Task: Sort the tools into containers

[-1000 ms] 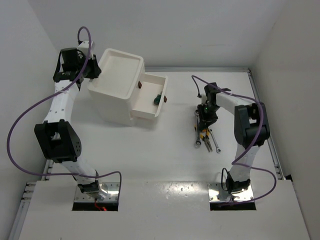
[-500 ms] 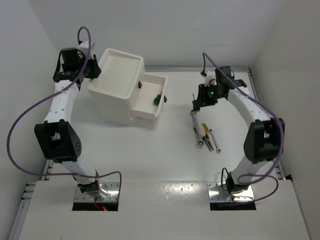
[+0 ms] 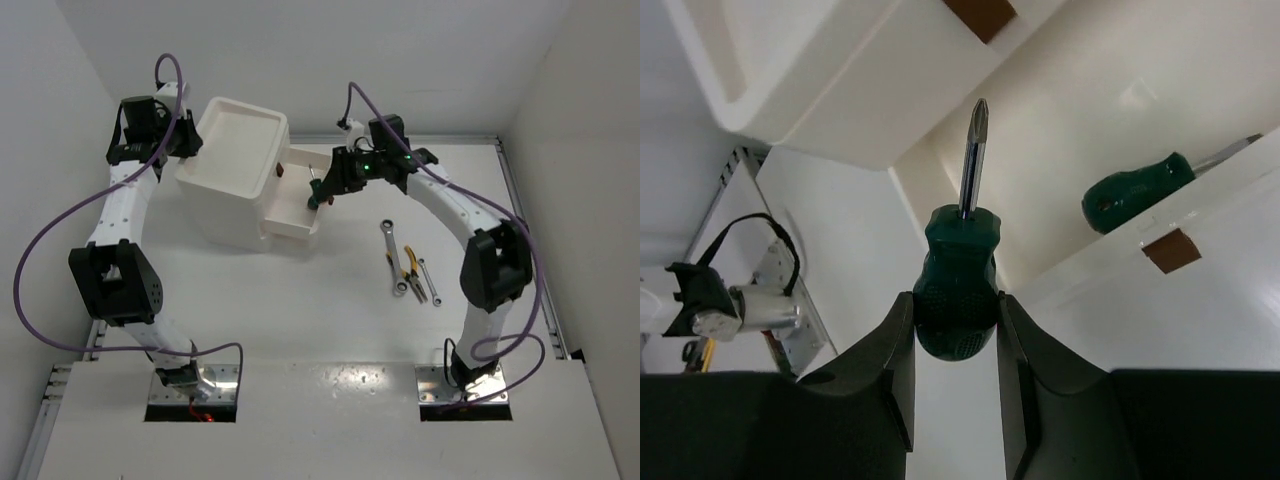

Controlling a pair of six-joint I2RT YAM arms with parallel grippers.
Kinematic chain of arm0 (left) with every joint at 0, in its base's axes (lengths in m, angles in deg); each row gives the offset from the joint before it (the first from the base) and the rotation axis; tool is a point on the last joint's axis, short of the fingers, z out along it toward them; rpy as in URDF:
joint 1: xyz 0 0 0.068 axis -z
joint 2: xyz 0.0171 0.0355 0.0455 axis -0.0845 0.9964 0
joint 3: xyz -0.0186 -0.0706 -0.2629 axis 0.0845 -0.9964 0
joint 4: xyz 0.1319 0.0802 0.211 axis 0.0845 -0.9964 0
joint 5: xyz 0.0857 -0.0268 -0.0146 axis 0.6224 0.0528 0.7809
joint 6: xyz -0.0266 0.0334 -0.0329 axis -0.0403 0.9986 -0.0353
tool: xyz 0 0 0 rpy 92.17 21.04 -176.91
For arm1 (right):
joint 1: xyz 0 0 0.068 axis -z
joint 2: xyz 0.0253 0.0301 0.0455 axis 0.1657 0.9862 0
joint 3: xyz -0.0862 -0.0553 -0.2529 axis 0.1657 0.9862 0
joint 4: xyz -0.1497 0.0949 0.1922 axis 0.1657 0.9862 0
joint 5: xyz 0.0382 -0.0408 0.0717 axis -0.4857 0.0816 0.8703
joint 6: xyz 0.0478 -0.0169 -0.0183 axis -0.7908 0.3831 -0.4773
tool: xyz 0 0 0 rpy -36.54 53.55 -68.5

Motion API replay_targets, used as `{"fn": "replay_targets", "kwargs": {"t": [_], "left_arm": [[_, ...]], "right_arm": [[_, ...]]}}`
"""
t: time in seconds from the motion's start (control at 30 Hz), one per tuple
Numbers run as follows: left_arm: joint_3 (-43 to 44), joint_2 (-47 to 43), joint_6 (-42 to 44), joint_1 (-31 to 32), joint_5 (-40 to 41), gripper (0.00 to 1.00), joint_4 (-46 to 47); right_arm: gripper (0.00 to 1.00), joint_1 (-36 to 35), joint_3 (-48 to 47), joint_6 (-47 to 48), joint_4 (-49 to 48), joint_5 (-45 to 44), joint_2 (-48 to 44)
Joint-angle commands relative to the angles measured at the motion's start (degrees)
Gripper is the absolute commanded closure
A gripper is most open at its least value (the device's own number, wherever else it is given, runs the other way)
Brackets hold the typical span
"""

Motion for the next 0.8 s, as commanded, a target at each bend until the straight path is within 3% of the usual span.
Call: {"fn": "replay_targets", "kwargs": {"t": [0.0, 0.23, 0.33, 0.37, 0.4, 0.6, 0.67, 0.77], "left_arm": [[-3.79, 4.54, -3.74, 1.25, -3.32, 1.0, -10.61], [-3.26, 5.07, -3.74, 1.25, -3.32, 1.0, -10.61], [-3.26, 5.07, -3.74, 1.25, -3.32, 1.0, -10.61], [-3.26, 5.07, -3.74, 1.25, -3.32, 1.0, -10.61], [-3.26, 5.07, -3.74, 1.25, -3.32, 1.0, -10.61], [-3.26, 5.07, -3.74, 1.25, -3.32, 1.0, -10.61], [-3.26, 5.07, -3.74, 1.25, -3.32, 1.0, -10.61], [-3.26, 5.07, -3.74, 1.25, -3.32, 1.0, -10.61]], "right_arm": [[1.0, -1.17, -5.29, -6.15, -4.78, 0.5, 4.07], [0.97, -2.84, -11.1, -9.5, -7.43, 0.5, 12.43], [0.78, -2.84, -11.73, -10.02, -7.43, 1.37, 14.45], [0.66, -3.36, -12.42, -10.03, -7.95, 1.37, 14.45], [0.59, -3.36, -12.43, -10.03, -7.95, 1.9, 14.98], [0.36, -3.89, -13.04, -9.51, -8.05, -0.55, 13.66], [0.37, -3.11, -13.04, -9.5, -8.04, -1.09, 12.26], [0.67, -1.26, -10.94, -8.36, -6.48, -6.87, 7.88]]}}
